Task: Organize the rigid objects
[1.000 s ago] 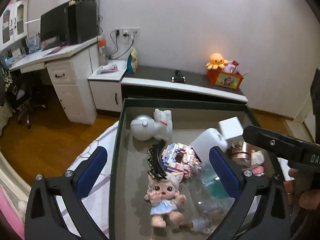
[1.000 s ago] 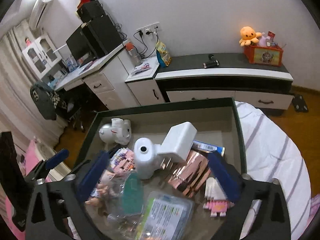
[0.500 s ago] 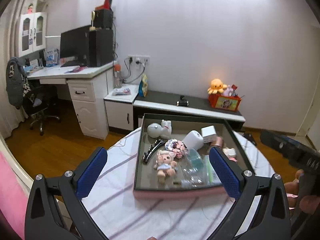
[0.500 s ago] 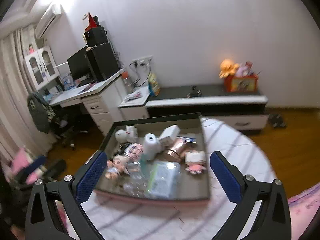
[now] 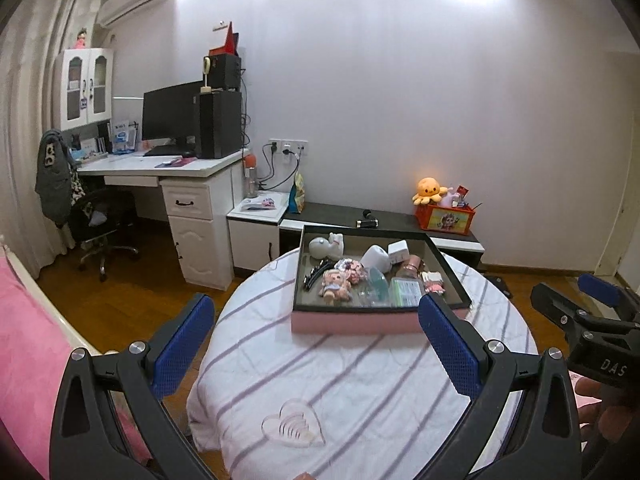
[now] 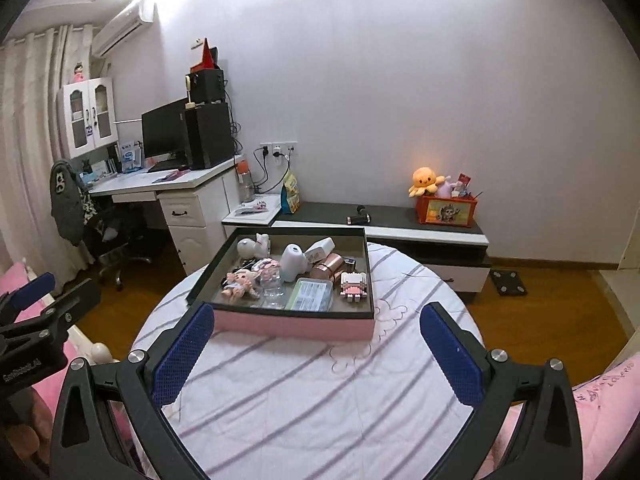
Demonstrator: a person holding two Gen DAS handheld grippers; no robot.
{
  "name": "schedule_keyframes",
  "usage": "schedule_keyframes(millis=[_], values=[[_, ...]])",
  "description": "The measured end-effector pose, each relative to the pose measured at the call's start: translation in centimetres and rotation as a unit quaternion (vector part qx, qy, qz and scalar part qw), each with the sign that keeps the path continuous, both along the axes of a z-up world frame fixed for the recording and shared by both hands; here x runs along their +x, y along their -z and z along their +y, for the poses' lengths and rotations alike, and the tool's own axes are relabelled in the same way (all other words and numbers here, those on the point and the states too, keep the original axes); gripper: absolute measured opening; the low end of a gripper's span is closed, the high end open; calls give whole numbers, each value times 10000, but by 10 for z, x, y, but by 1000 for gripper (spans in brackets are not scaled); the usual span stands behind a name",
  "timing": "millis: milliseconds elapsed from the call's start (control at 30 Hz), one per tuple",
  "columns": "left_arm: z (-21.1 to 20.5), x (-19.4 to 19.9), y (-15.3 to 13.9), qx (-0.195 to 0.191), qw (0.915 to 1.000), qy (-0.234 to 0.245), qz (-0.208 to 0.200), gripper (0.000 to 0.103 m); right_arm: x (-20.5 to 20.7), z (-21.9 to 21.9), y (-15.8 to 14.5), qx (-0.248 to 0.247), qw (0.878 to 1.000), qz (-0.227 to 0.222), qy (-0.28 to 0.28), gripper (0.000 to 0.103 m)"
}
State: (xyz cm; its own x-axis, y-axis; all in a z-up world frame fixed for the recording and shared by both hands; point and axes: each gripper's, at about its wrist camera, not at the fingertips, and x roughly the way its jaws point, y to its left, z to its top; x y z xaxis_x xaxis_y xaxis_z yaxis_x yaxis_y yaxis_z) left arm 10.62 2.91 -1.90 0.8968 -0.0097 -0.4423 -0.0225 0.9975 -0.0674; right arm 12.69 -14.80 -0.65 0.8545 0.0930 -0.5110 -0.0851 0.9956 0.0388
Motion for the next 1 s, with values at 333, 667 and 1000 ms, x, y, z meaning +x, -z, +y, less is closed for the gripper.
schedule_keyframes(millis=[333, 667, 1000], values=[[-3, -55, -2, 48, 9999, -58, -108, 103, -54, 14, -9, -70, 9997, -197, -130, 103], [-9, -74, -7, 9, 9998, 23, -179, 103, -69, 14, -15, -82, 9995, -319, -36, 103], [-13, -79, -11, 50, 9997, 1, -234, 103, -74, 13, -15, -62, 9995, -318, -27, 103]])
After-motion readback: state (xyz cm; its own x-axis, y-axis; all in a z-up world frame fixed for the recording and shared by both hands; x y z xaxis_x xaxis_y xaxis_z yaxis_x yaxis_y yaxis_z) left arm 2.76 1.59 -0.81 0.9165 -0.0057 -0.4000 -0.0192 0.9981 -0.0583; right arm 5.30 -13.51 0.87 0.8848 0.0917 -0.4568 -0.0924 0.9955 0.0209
